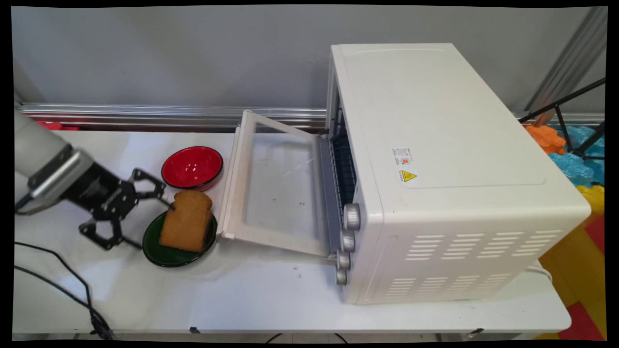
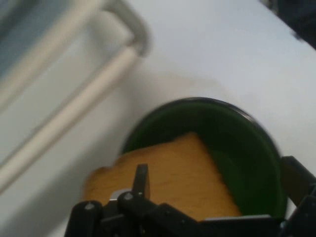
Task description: Close the oven
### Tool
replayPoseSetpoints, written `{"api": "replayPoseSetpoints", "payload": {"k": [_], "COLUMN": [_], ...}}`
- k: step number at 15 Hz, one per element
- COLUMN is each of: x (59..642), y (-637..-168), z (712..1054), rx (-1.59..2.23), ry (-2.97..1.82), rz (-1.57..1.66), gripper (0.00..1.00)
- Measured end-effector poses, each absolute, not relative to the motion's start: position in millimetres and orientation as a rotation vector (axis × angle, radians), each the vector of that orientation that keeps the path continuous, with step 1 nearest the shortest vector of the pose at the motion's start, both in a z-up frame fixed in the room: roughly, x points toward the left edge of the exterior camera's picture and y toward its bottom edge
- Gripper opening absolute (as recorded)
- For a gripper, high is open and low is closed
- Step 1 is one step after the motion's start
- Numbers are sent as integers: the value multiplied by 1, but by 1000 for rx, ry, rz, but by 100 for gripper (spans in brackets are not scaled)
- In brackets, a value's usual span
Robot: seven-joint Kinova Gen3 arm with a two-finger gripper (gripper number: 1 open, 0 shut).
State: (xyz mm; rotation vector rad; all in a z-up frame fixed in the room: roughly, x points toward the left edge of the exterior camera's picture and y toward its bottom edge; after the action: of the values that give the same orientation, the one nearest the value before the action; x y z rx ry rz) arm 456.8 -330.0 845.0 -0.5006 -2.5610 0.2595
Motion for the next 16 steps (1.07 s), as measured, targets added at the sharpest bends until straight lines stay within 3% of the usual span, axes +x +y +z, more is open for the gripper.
{"api": "replayPoseSetpoints", "payload": {"k": [7,16], "x": [455,469], "y": [-376,-452], "z": [883,877], "rx": [-126,411], "ry": [-2581,-2549], "rz": [311,161], "gripper": [100,100]}}
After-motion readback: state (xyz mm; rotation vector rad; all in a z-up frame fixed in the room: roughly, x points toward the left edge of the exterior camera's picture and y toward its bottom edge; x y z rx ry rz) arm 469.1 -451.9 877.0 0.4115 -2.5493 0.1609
